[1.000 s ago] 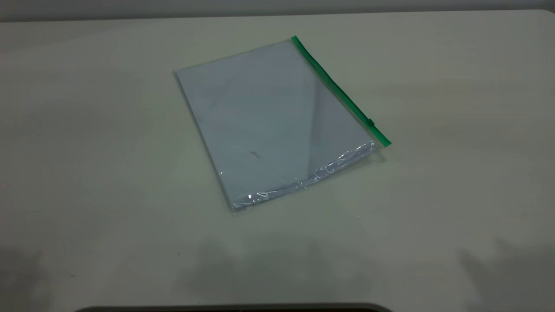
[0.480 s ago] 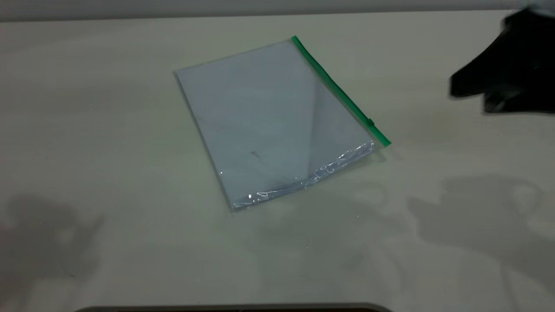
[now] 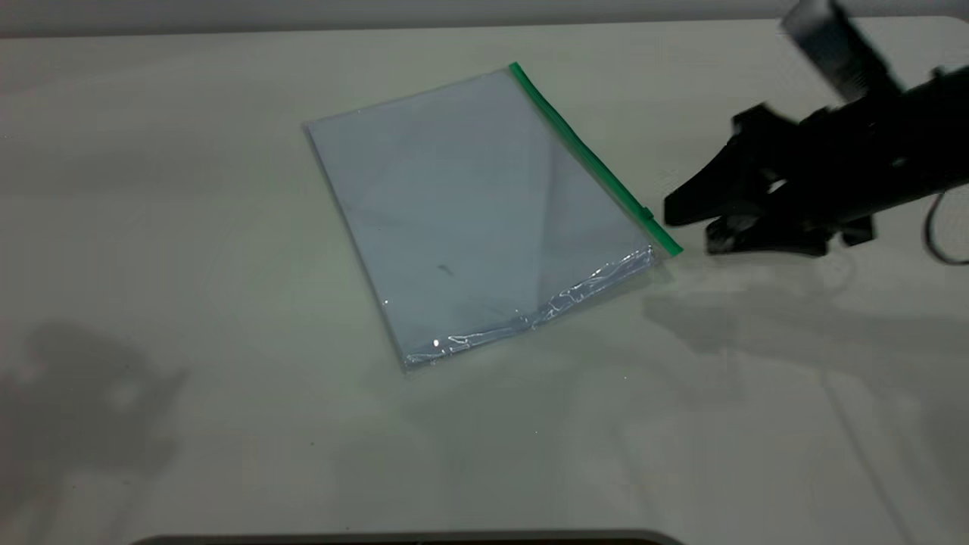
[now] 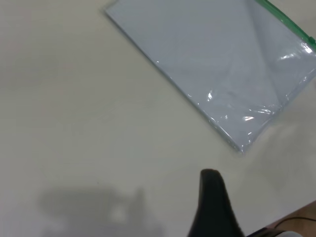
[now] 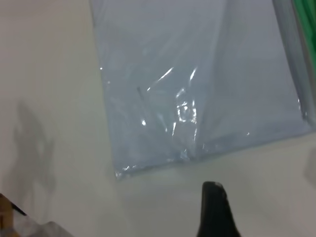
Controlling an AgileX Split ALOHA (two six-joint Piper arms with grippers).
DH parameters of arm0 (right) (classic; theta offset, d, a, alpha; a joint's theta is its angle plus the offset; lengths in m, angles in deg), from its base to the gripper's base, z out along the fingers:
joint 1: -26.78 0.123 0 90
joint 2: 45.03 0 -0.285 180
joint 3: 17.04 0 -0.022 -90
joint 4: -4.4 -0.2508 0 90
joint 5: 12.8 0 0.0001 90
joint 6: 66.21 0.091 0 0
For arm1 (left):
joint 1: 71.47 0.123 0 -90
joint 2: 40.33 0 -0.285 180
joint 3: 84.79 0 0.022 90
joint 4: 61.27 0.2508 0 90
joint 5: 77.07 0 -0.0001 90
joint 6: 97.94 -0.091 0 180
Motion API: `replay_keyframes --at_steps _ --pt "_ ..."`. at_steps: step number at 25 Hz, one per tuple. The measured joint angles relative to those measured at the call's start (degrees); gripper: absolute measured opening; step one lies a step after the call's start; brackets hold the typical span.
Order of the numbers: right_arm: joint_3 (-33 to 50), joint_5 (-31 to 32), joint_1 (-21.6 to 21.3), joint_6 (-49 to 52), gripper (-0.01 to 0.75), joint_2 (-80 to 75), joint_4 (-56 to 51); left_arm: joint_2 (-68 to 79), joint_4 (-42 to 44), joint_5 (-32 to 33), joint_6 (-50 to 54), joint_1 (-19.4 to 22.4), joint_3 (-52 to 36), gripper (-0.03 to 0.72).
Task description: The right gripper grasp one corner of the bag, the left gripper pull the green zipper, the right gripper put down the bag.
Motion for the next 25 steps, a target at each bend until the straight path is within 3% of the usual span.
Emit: replay_keyframes --at_steps 20,25 --pt "-15.9 5.75 0.28 1.97 0.531 -17.5 -0.23 0.06 0.0 -1.7 -0.06 0.0 0.0 0.575" --pt "-18.09 8.51 2.24 2.2 0.457 -19.17 -0.23 0.06 0.0 -1.92 -0.06 0.0 0.0 0.575"
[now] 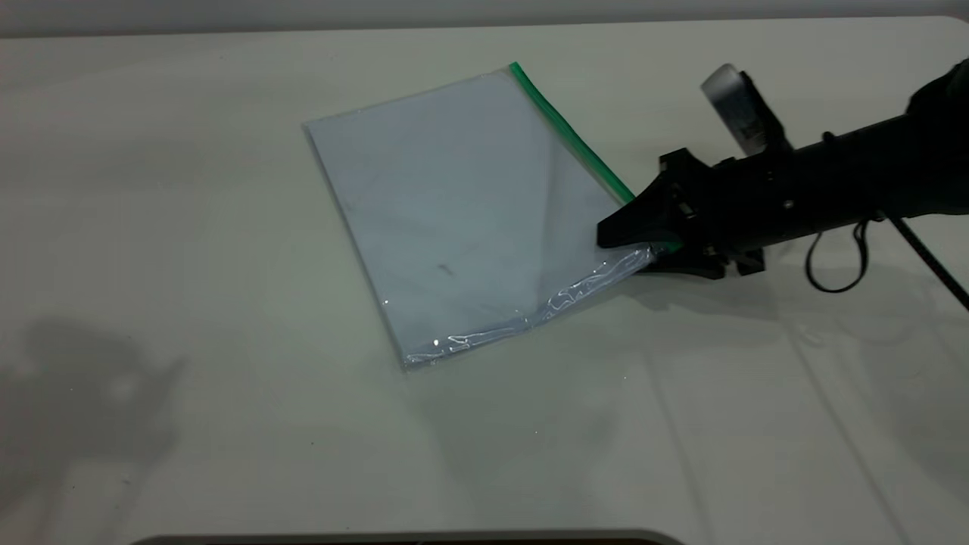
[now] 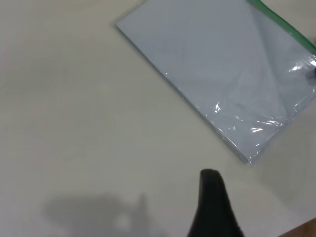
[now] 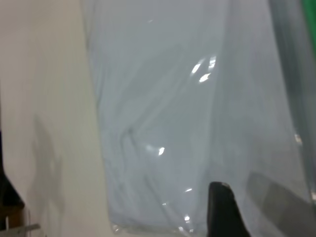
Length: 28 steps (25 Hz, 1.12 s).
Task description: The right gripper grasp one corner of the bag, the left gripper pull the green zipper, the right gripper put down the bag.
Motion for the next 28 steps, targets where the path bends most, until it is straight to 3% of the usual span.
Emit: replay_keyframes --at_steps 3,9,13,20,25,28 --pt "-0.25 0.64 0.66 0.0 0.359 -0.31 0.0 0.0 0.0 -0.06 0.0 0.0 0.0 0.575" --pt "-0.44 7.0 0.66 0.12 0.04 -0.43 0.2 0.05 0.0 -0.17 0.0 0.0 0.0 0.575" --pt "-0.48 12.81 0.44 1.97 0.033 -0.23 6.61 0.05 0.0 -0.35 0.0 0.0 0.0 0.575" --pt "-0.48 13.86 -0.86 14.96 0.033 7.29 32.46 0.11 0.0 -0.53 0.0 0.0 0.0 0.575" --pt "-4.01 10.73 -4.44 15.92 0.033 15.68 31.86 4.26 -1.83 -1.93 -0.62 0.0 0.0 0.575" --pt "-7.55 9.27 -3.09 14.83 0.033 16.99 25.82 9.32 -6.57 -3.24 -4.75 0.0 1.03 0.575"
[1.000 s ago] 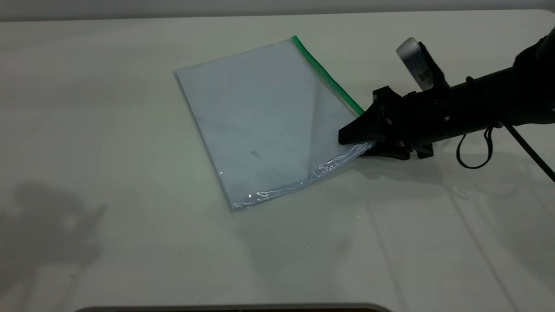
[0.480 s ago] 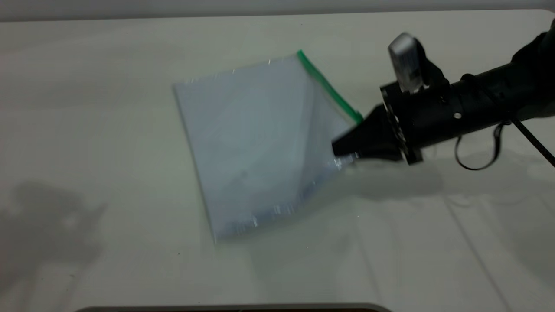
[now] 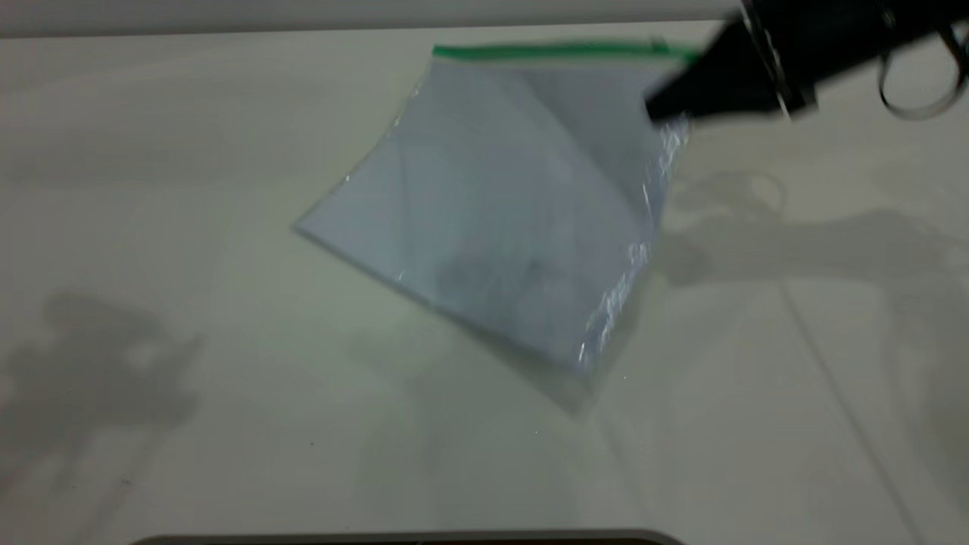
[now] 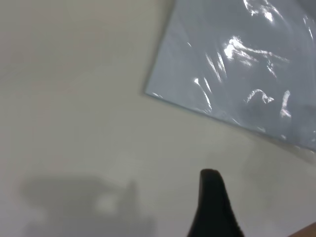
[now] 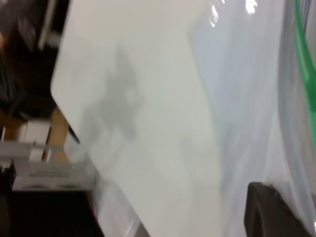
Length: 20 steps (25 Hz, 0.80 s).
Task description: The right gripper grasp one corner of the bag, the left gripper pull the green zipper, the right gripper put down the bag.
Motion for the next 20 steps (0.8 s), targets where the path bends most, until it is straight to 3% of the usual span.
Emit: replay_keyframes --at_steps 7,14,20 --pt "-0.94 3.46 13.17 -0.66 0.033 0.32 4.42 12.83 -13.74 -1.46 -17.27 -4.33 7.76 0.575" --pt "-1.7 -0.36 9.12 -1.17 0.033 0.33 4.29 25.79 -15.66 -0.37 -25.36 -10.15 16.64 0.575" --pt "-2.43 -0.35 13.1 -3.47 0.033 0.33 -0.05 36.45 -15.68 6.27 -31.08 -14.74 28.41 0.575"
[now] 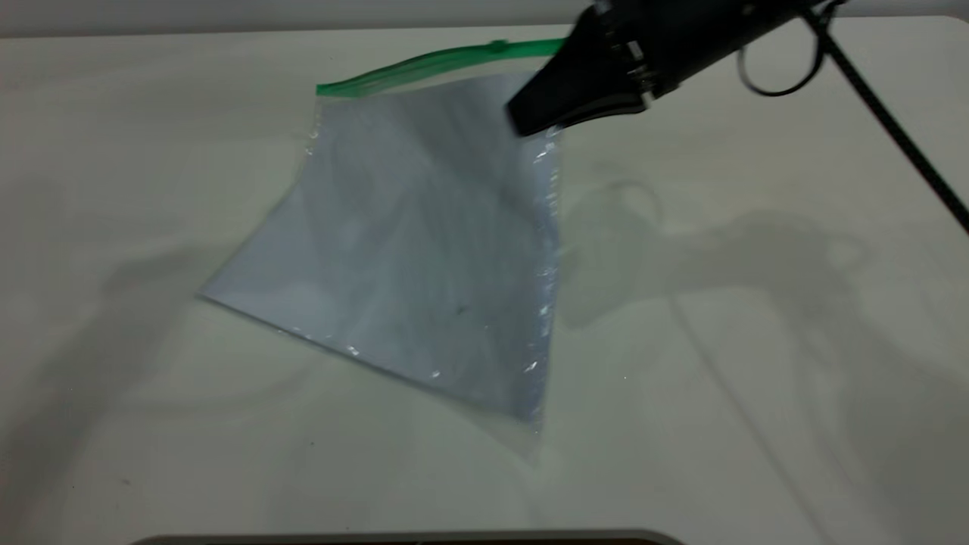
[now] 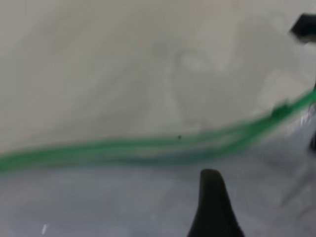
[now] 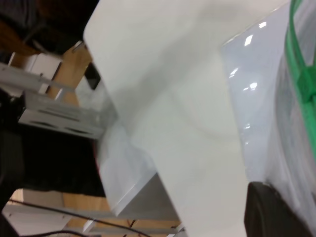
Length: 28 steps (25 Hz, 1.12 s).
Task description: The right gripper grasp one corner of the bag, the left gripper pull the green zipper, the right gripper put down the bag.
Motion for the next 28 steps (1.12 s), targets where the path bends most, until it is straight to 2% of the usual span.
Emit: replay_keyframes --at_steps 6,11,16,24,28 --pt "-0.02 0.48 1.09 -0.04 0.033 0.0 -0.44 10.7 -1.11 7.82 -5.34 -2.19 10.62 0.575" --pt "-0.02 0.48 1.02 -0.1 0.033 0.0 -0.44 15.93 -2.38 12.89 -6.68 -3.35 15.66 0.57" --pt "-0.02 0.48 1.02 -0.1 0.033 0.0 -0.44 16.76 -2.38 14.38 -6.49 -3.89 16.56 0.545" --pt "-0.02 0.48 1.02 -0.17 0.033 0.0 -0.57 16.83 -2.27 14.43 -6.26 -4.5 16.56 0.433" --pt "-0.02 0.48 1.02 -0.17 0.033 0.0 -0.62 16.9 -2.15 14.43 -6.26 -4.67 16.56 0.412"
